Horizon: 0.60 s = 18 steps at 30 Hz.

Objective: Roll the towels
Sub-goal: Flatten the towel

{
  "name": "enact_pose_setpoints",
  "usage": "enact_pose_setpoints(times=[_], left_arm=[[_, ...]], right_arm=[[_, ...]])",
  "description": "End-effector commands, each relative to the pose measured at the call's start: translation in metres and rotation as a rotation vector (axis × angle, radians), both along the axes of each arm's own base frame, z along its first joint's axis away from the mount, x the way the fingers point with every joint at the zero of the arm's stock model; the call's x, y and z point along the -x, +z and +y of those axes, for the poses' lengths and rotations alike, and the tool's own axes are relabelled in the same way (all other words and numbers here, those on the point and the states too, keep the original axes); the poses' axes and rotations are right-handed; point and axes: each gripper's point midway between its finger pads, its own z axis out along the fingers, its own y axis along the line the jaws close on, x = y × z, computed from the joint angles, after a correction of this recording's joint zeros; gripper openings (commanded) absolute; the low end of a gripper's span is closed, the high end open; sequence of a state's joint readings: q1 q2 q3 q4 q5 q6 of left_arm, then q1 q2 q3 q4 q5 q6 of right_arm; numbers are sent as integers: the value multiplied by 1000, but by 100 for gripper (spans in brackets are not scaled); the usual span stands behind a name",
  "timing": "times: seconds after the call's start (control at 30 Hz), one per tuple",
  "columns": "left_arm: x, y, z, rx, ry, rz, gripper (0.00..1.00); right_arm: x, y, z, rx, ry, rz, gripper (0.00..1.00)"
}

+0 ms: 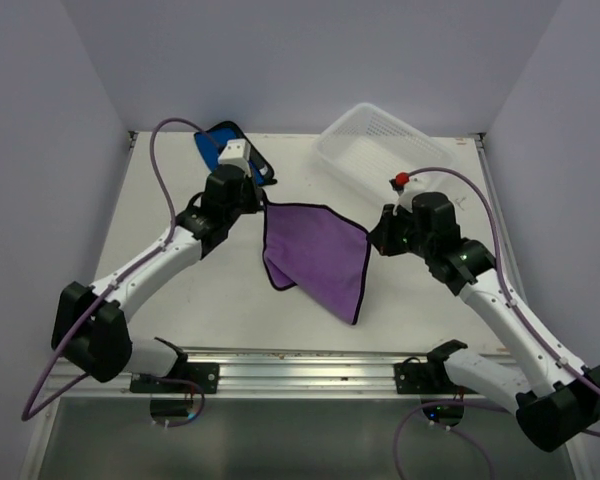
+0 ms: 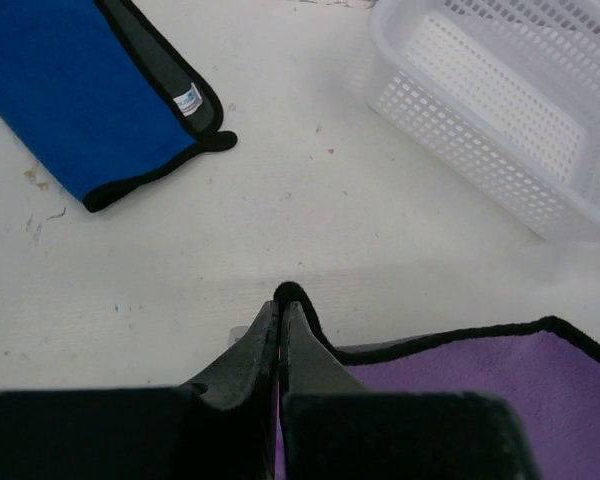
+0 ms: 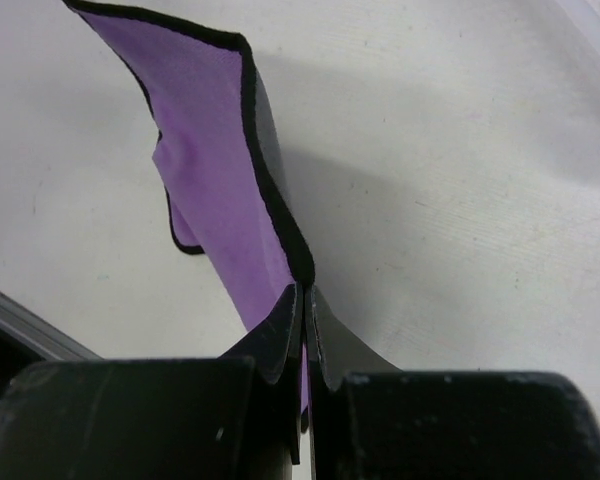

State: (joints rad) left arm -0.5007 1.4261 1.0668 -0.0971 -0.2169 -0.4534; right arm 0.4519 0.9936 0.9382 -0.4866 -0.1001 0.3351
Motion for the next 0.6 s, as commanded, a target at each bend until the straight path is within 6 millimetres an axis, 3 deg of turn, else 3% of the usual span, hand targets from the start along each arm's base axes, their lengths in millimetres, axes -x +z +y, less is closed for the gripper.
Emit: enact_pose_setpoints(times=[0.0, 0.2, 0.43, 0.57], left_arm=[[22, 24, 6, 65, -6, -36, 0], [52, 56, 28, 83, 18, -96, 0], [82, 58, 33, 109, -40, -109, 0], [98, 78, 40, 131, -59, -166, 0]], right_arm=[[16, 16, 0, 19, 65, 1, 0], [32, 57, -1, -57, 75, -58, 0], [60, 62, 6, -116, 157, -46, 0], [75, 79, 5, -149, 189, -76, 0]])
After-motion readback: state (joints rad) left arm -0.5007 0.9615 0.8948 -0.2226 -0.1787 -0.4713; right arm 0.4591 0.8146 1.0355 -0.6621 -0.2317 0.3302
